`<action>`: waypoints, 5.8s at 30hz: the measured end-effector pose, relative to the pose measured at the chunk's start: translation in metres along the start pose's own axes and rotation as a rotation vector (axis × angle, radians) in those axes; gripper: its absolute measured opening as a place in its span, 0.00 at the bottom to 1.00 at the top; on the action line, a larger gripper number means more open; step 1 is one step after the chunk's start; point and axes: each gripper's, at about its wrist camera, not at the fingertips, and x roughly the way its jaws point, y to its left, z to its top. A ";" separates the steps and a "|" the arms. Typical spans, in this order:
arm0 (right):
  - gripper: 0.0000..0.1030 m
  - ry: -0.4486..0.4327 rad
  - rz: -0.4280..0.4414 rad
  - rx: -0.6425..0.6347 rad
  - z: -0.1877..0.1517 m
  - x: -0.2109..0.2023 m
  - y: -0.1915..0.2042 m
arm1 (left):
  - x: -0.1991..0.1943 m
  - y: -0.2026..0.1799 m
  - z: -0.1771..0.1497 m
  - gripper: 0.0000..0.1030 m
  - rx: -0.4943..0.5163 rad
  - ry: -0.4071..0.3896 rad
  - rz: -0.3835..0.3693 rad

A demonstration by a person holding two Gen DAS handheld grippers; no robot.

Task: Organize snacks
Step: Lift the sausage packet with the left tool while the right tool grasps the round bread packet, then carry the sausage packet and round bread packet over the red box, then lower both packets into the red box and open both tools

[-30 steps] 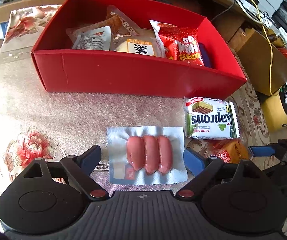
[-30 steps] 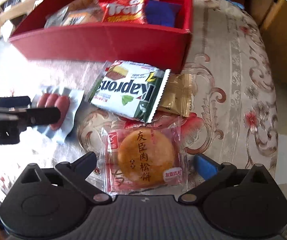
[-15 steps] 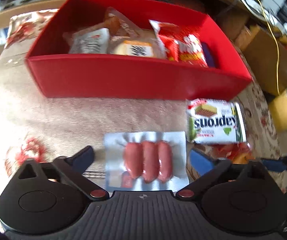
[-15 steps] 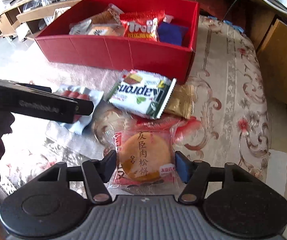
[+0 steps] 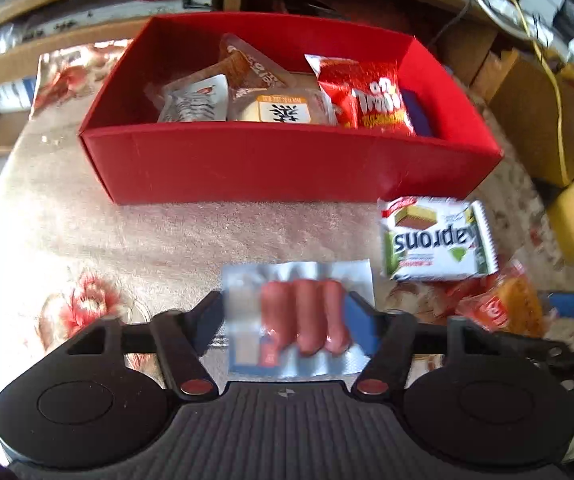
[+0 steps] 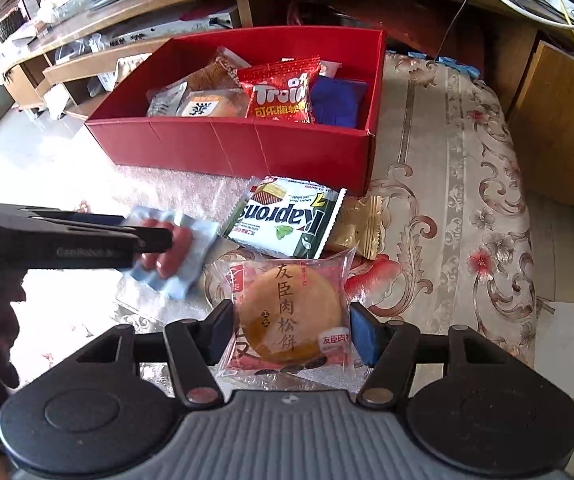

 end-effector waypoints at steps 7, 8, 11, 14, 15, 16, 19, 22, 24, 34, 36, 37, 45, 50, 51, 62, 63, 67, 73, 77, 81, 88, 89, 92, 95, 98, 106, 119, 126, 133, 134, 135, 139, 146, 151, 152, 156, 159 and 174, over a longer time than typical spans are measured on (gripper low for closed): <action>0.57 0.009 -0.001 0.004 0.000 0.001 0.001 | 0.003 0.009 -0.001 0.80 -0.060 0.037 -0.042; 0.57 0.009 0.001 0.005 0.000 0.001 0.001 | 0.004 0.009 -0.001 0.83 -0.065 0.041 -0.047; 0.57 0.008 0.009 0.017 0.000 -0.001 -0.003 | 0.005 0.001 0.001 0.83 0.006 0.046 -0.037; 0.57 0.012 0.020 0.030 0.000 -0.001 -0.007 | 0.004 -0.006 0.010 0.87 0.079 0.054 -0.043; 0.57 0.014 0.018 0.033 0.000 0.000 -0.007 | 0.007 -0.006 0.013 0.89 0.086 0.061 -0.045; 0.57 0.015 0.016 0.033 0.001 0.000 -0.007 | 0.011 -0.006 0.016 0.89 0.079 0.073 -0.039; 0.58 0.019 0.020 0.037 0.002 0.001 -0.008 | 0.022 -0.004 0.020 0.92 0.018 0.099 -0.077; 0.58 0.021 0.019 0.041 0.002 0.002 -0.009 | 0.023 -0.011 0.017 0.94 0.028 0.106 -0.090; 0.58 0.024 0.018 0.040 0.002 0.002 -0.009 | 0.023 -0.016 0.014 0.95 0.061 0.110 -0.064; 0.58 0.014 0.019 0.034 0.001 -0.001 -0.008 | 0.015 -0.034 -0.007 0.78 0.136 0.048 0.047; 0.58 0.012 0.019 0.035 0.001 -0.002 -0.009 | 0.014 -0.030 -0.007 0.78 0.122 0.058 0.040; 0.58 0.012 0.019 0.034 0.000 -0.002 -0.009 | 0.013 -0.029 -0.007 0.78 0.120 0.059 0.044; 0.58 0.005 0.026 0.024 0.000 -0.004 -0.006 | 0.003 -0.018 -0.011 0.76 0.096 0.051 0.029; 0.58 -0.003 0.023 0.011 0.001 -0.005 -0.003 | -0.008 -0.010 -0.010 0.75 0.085 0.039 0.012; 0.58 0.001 0.023 0.007 0.001 -0.005 -0.003 | -0.010 -0.009 -0.012 0.75 0.089 0.041 0.012; 0.57 -0.010 0.036 -0.004 0.001 -0.009 0.001 | -0.024 -0.010 -0.025 0.74 0.101 0.042 -0.010; 0.57 -0.015 0.038 -0.006 0.002 -0.010 0.002 | -0.025 -0.010 -0.026 0.74 0.099 0.039 -0.009; 0.57 -0.043 0.052 -0.007 0.004 -0.019 0.007 | -0.035 -0.002 -0.029 0.74 0.069 0.031 -0.004; 0.57 -0.072 0.055 0.005 0.009 -0.027 0.010 | -0.048 0.005 -0.021 0.74 0.040 0.001 -0.028; 0.57 -0.067 0.043 0.022 0.013 -0.024 0.008 | -0.048 0.008 -0.011 0.74 0.020 -0.023 -0.075; 0.57 -0.065 0.039 0.033 0.020 -0.021 0.010 | -0.046 0.010 -0.002 0.74 -0.002 -0.041 -0.123; 0.57 -0.080 0.035 0.051 0.035 -0.021 0.009 | -0.050 0.012 0.013 0.74 -0.012 -0.078 -0.143; 0.57 -0.083 0.033 0.052 0.037 -0.021 0.009 | -0.051 0.011 0.016 0.74 -0.011 -0.085 -0.142; 0.57 -0.099 0.031 0.056 0.045 -0.023 0.010 | -0.054 0.008 0.025 0.74 -0.008 -0.107 -0.147; 0.57 -0.113 0.031 0.064 0.052 -0.025 0.008 | -0.054 0.005 0.033 0.74 -0.003 -0.124 -0.146; 0.57 -0.128 0.025 0.073 0.060 -0.026 0.005 | -0.052 0.003 0.041 0.74 -0.006 -0.133 -0.147; 0.57 -0.164 0.021 0.094 0.084 -0.029 -0.001 | -0.050 -0.001 0.061 0.74 0.003 -0.168 -0.145; 0.57 -0.198 0.026 0.097 0.120 -0.018 -0.001 | -0.039 -0.001 0.094 0.74 0.006 -0.205 -0.113; 0.57 -0.203 0.026 0.096 0.136 -0.009 0.000 | -0.030 0.001 0.108 0.74 0.001 -0.212 -0.098; 0.57 -0.193 0.021 0.098 0.145 0.002 -0.001 | -0.020 0.004 0.117 0.74 -0.006 -0.206 -0.081; 0.57 -0.193 0.019 0.097 0.145 0.003 0.000 | -0.018 0.005 0.118 0.74 -0.007 -0.204 -0.078; 0.57 -0.194 0.016 0.096 0.146 0.003 0.000 | -0.017 0.005 0.118 0.74 -0.008 -0.203 -0.076; 0.57 -0.192 0.018 0.100 0.150 0.007 0.000 | -0.014 0.007 0.121 0.74 -0.013 -0.203 -0.068; 0.57 -0.184 0.013 0.103 0.155 0.014 0.000 | -0.009 0.008 0.124 0.74 -0.013 -0.202 -0.050; 0.57 -0.177 0.011 0.106 0.157 0.021 0.001 | -0.004 0.010 0.126 0.74 -0.013 -0.200 -0.034; 0.57 -0.176 0.011 0.106 0.158 0.022 0.001 | -0.003 0.010 0.127 0.74 -0.014 -0.200 -0.031; 0.57 -0.168 0.010 0.106 0.160 0.028 0.001 | 0.002 0.013 0.127 0.74 -0.022 -0.195 -0.023; 0.57 -0.161 0.009 0.107 0.160 0.032 0.001 | 0.006 0.014 0.127 0.74 -0.024 -0.187 -0.017; 0.58 -0.125 -0.018 0.095 0.158 0.050 0.003 | 0.020 0.016 0.123 0.74 -0.014 -0.148 0.023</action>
